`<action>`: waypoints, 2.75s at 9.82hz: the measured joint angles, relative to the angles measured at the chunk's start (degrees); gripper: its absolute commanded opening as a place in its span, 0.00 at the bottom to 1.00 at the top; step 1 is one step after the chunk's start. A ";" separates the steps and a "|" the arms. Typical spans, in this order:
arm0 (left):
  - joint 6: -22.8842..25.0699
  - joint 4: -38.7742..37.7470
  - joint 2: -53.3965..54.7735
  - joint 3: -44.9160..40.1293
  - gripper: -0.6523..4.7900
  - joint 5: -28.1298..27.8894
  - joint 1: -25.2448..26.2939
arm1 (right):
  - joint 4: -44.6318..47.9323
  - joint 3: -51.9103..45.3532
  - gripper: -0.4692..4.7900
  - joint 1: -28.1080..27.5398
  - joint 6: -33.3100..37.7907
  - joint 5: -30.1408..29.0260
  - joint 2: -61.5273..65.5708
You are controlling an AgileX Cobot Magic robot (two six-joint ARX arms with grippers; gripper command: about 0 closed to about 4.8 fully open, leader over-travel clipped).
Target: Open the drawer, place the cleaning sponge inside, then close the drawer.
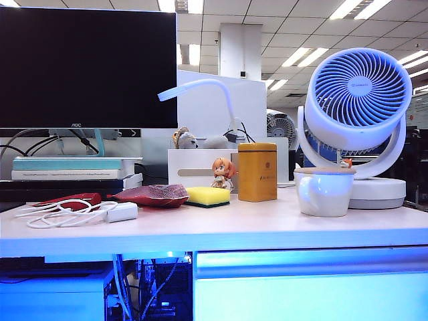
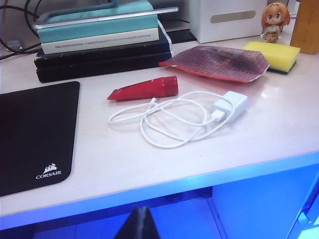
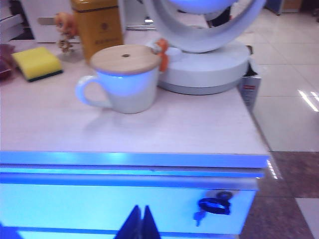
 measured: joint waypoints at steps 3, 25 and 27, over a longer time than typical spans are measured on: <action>-3.76 0.04 0.00 0.00 0.11 1.57 0.00 | -0.09 0.00 0.08 3.82 -0.02 3.02 0.00; -5.07 -22.73 56.15 74.34 0.11 25.35 -15.15 | 2.89 39.76 0.08 1.51 50.47 -16.24 49.96; -4.50 -26.32 57.64 74.34 0.11 20.74 -21.29 | 8.11 39.80 0.08 -0.42 50.60 -18.27 52.11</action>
